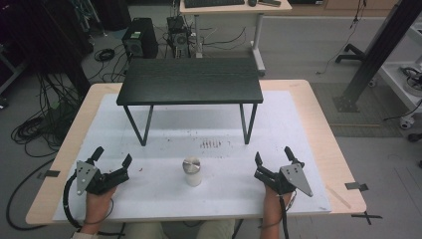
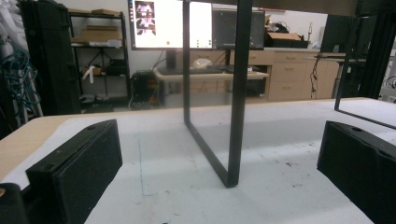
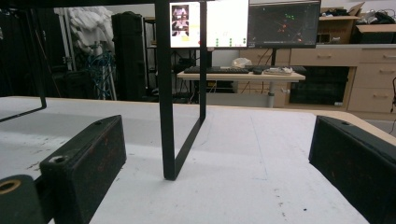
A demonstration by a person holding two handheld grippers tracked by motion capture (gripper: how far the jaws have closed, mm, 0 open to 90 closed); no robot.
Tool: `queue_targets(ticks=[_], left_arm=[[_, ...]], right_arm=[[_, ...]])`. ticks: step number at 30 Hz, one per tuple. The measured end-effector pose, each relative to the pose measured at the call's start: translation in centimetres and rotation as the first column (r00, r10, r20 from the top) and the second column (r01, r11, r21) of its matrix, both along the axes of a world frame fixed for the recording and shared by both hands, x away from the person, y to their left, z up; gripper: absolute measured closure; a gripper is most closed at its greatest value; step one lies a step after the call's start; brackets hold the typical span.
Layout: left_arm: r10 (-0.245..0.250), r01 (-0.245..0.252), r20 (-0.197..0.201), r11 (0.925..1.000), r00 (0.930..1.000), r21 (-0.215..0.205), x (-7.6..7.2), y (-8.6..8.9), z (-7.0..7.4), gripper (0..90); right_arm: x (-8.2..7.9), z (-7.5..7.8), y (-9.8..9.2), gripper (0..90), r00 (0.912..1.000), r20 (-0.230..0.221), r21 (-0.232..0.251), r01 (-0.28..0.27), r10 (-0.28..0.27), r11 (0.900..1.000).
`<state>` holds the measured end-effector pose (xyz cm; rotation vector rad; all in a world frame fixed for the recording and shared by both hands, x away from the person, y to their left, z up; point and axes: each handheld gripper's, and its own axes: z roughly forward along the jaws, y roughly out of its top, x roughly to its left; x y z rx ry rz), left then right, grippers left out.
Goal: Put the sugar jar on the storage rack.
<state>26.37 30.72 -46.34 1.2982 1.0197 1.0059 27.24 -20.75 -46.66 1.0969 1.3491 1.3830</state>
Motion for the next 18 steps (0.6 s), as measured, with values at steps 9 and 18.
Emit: queue_targets(ticks=[9, 18], left_arm=[[0.001, -0.001, 0.0, 1.0, 1.0, 0.0, -0.01, 0.0, 0.0, 0.2], [0.002, -0.002, 0.0, 1.0, 1.0, -0.001, 0.0, 0.0, 0.0, 0.2]], right_arm=[[0.07, 0.0, 0.11, 6.0, 0.9998, -0.011, -0.009, -0.015, 0.015, 1.0], [0.12, -0.01, 0.1, 5.1, 0.9998, -0.015, -0.01, -0.013, 0.013, 1.0]])
